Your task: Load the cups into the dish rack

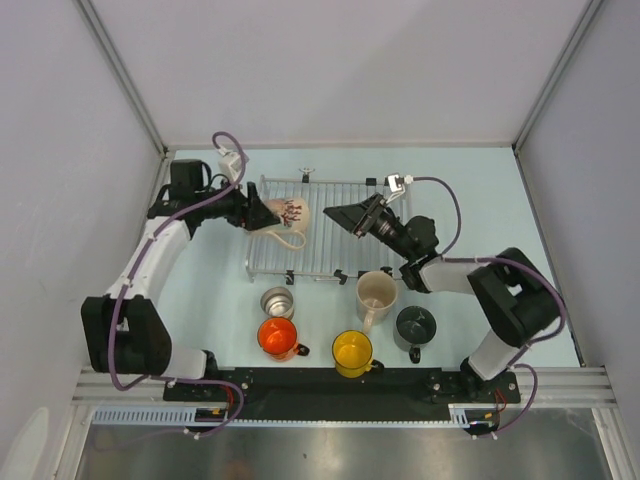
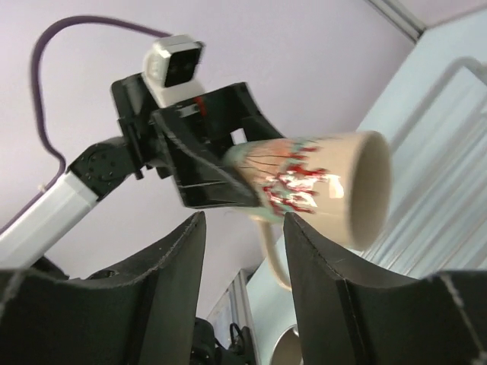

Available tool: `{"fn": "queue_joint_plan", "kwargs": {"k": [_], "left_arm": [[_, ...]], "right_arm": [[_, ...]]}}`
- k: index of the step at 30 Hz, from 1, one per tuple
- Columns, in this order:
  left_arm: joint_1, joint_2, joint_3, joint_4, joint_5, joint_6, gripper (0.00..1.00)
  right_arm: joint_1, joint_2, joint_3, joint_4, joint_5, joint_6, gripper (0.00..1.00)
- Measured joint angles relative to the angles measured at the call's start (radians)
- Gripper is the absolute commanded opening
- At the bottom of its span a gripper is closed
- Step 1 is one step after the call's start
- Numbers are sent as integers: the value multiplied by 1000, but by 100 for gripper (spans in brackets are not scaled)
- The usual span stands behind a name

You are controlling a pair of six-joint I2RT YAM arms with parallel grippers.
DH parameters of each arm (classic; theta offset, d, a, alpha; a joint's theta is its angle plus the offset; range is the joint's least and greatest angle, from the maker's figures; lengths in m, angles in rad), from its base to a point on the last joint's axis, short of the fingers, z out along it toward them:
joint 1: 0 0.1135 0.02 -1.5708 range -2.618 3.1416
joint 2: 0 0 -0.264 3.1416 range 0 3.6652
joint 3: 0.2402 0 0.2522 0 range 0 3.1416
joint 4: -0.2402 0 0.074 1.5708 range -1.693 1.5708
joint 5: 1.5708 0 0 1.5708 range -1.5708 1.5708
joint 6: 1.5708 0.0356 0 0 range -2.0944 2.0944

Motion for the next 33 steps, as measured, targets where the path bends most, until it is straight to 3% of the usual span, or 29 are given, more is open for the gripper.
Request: {"fn": "queue_joint_plan", "kwargs": {"k": [10,19,33], "left_arm": [[-148,216,354,-229,-382,124,0],[-270,434,662,-375,-690,206,1],[-365,561,727,-475,-847,280,0]], "right_arm": [[58,-412,52,-412,35,-341,54],[71,-584,14,-740,109,-456,53],[109,-713,-45,-941,206,-492,52]]}}
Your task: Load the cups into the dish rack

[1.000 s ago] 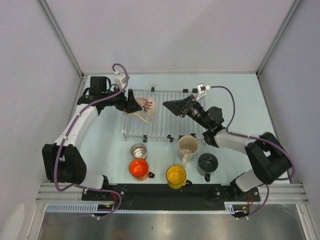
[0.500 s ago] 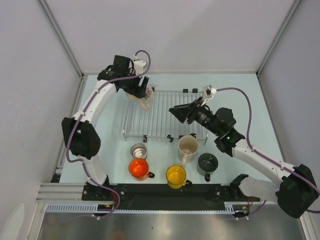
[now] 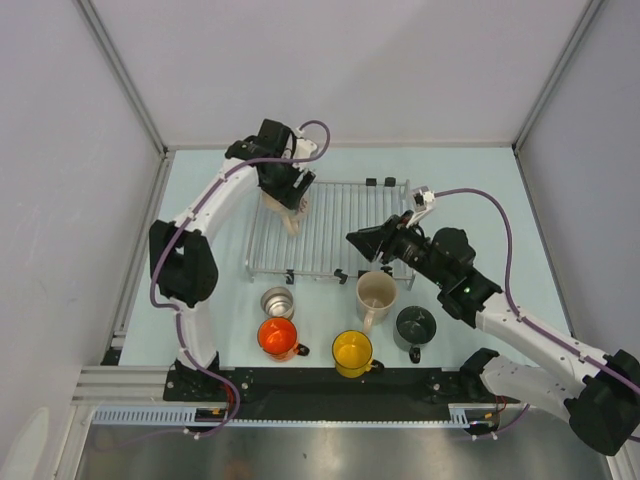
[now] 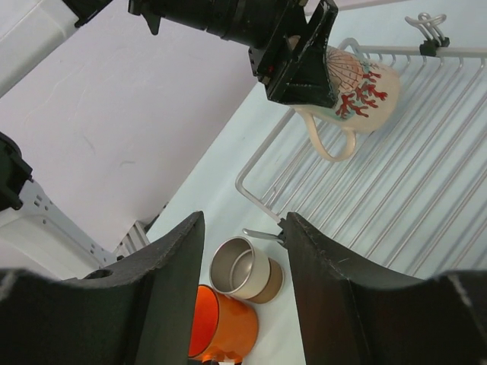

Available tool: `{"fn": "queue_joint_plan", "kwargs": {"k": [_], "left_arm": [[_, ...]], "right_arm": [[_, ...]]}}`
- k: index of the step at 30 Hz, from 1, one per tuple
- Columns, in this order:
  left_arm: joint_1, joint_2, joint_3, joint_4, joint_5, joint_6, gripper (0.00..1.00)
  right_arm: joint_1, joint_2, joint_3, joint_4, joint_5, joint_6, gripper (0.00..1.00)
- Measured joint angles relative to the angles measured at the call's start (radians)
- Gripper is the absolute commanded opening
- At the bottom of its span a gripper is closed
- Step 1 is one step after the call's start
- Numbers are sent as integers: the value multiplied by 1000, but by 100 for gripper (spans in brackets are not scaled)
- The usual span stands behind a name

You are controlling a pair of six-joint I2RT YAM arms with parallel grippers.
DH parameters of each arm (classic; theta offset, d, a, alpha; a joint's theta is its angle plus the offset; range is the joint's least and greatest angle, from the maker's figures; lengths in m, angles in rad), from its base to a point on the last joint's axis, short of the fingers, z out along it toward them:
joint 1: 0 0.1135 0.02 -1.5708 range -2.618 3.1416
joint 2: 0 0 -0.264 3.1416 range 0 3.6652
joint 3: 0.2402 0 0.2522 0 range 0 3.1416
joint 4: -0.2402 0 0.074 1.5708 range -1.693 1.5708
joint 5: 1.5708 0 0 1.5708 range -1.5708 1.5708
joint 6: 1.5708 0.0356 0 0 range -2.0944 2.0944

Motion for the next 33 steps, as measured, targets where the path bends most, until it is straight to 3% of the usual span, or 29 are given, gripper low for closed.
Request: {"fn": "queue_joint_plan", "kwargs": {"k": [3,6,7,10,33], "left_arm": [[0,20,16,-15,-26,13,1],[-6,52,61,-23,-61,16,42],[-9,65,74,-21,-73,19,70],[-20,88,103,-16,-103,23,99],[-54,102,120,60,-194,20,100]], "right_arm": [[0,0,-9,-7,1,0,52],[0,0,-26,-18,0,0,52],[0,1,-31,-23,0,-1,51],[0,5,-38,-35,-7,-2,52],[-10,15,-97,-19,-43,-11,59]]}}
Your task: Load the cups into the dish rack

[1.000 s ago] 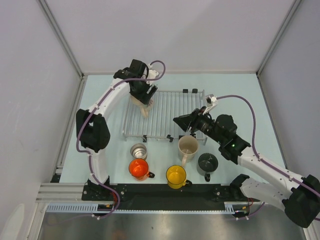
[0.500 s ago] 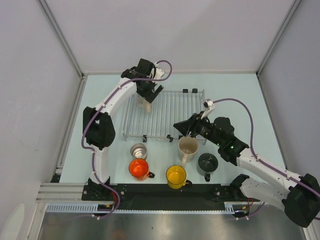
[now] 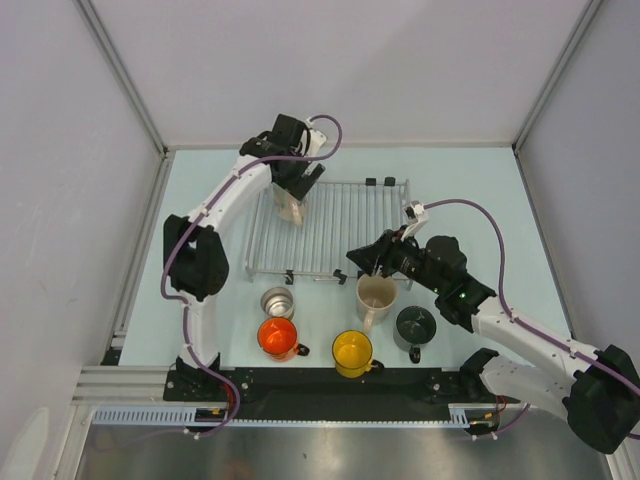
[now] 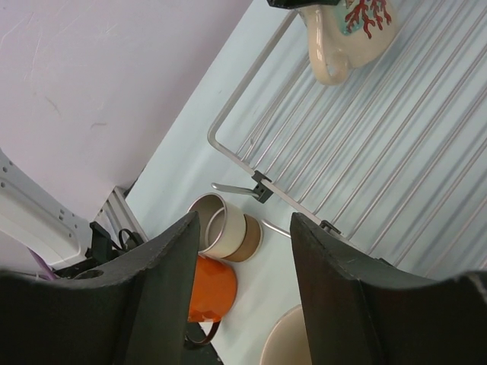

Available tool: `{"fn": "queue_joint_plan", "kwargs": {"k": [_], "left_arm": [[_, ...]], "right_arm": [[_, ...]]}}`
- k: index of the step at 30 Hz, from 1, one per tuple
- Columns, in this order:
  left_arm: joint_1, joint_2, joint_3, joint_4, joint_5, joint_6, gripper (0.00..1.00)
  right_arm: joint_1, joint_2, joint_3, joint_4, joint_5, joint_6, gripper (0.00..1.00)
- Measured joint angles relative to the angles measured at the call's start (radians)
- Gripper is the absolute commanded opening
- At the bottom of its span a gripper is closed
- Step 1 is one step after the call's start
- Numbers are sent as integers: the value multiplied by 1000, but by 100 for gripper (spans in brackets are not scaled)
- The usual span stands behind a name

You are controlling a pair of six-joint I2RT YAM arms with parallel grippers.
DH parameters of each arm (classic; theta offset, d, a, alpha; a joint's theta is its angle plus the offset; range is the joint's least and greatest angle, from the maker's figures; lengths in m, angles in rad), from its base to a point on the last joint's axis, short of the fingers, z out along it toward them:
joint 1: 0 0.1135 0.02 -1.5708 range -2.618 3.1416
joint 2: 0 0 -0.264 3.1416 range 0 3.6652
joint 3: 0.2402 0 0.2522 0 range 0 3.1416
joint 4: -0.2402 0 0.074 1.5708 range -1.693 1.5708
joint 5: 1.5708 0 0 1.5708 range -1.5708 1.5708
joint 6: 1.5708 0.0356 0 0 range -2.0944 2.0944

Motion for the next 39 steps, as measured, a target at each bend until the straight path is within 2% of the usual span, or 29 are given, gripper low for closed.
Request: {"fn": "queue_joint_plan", "kwargs": {"k": [9,14,19,22,27,33,39], "left_arm": [[55,-148,-99,67,3,-27,100],[65,-302,-198,93,34,-38,100],[36,-521,-377,123,119,-53,100],[19,-666,-505,137,176,-56,100],[0,-890,-717,158,269,-59,100],[-14,-982,-873,182,311,-60,100],[-20,-1023,-944,192,355,-68,100]], "right_arm": [[-3,0,0,-17,6,-22,58],[32,-1,34,-129,92,-78,56],[170,36,185,-308,282,-183,56],[295,105,321,-429,417,-244,56],[430,194,427,-583,588,-285,57],[523,232,443,-761,716,-269,57],[567,238,480,-898,780,-218,56]]}}
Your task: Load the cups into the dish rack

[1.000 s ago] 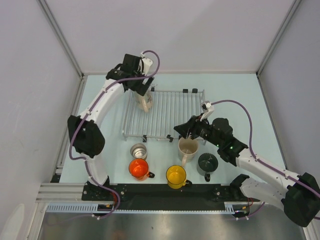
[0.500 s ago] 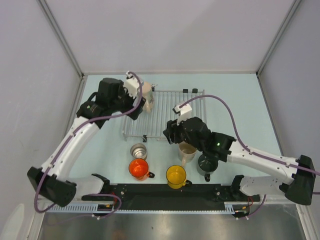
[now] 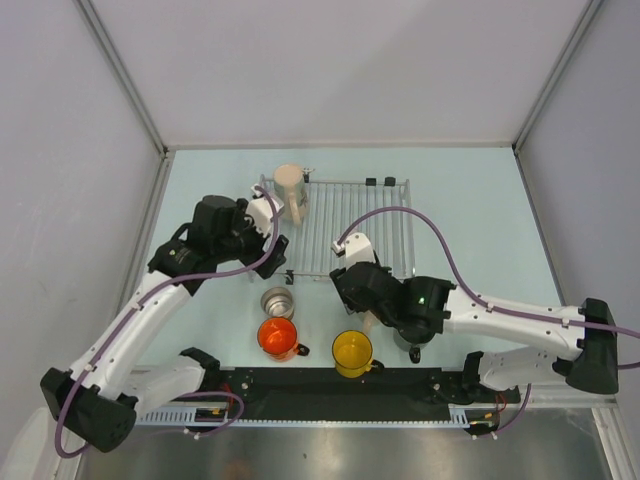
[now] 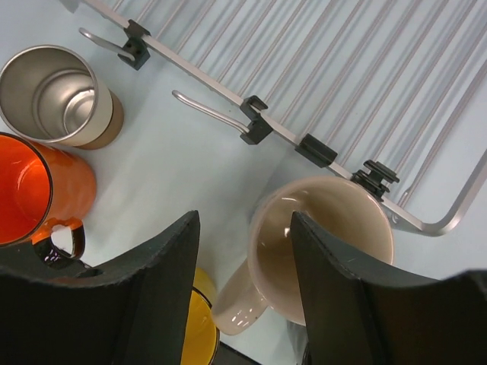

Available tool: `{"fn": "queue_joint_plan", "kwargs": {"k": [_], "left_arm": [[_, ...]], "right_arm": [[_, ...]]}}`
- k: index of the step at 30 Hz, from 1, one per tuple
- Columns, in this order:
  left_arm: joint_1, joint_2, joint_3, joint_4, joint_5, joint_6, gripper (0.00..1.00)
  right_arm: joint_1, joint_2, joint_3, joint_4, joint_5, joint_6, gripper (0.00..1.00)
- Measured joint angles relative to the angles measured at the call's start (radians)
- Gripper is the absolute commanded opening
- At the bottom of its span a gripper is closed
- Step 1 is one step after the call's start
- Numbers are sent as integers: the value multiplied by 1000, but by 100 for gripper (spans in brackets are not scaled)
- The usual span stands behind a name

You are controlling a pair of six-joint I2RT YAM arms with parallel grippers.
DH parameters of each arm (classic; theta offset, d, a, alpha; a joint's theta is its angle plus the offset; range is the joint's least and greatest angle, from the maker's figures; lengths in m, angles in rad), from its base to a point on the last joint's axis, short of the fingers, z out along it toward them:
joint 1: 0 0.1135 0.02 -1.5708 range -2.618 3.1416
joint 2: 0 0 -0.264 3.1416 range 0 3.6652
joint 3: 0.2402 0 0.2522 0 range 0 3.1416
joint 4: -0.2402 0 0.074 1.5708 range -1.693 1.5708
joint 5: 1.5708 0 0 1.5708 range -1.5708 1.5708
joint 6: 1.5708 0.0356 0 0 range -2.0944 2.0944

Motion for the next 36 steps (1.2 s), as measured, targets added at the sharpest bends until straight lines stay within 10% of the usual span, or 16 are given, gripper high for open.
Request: {"fn": "queue_joint_plan", "kwargs": {"k": [17,29,36], "left_arm": [[-8,-85,-56,58,69,-50,100],[-9,-138,-63,80,73,-56,100],[-10,-139,-63,86,72,-72,100]], "right_arm": [[23,166,11,-86,16,97,50],[-45,220,-11,-66,-25,116,0],[-75,204,-13,-64,-70,114,0]]}}
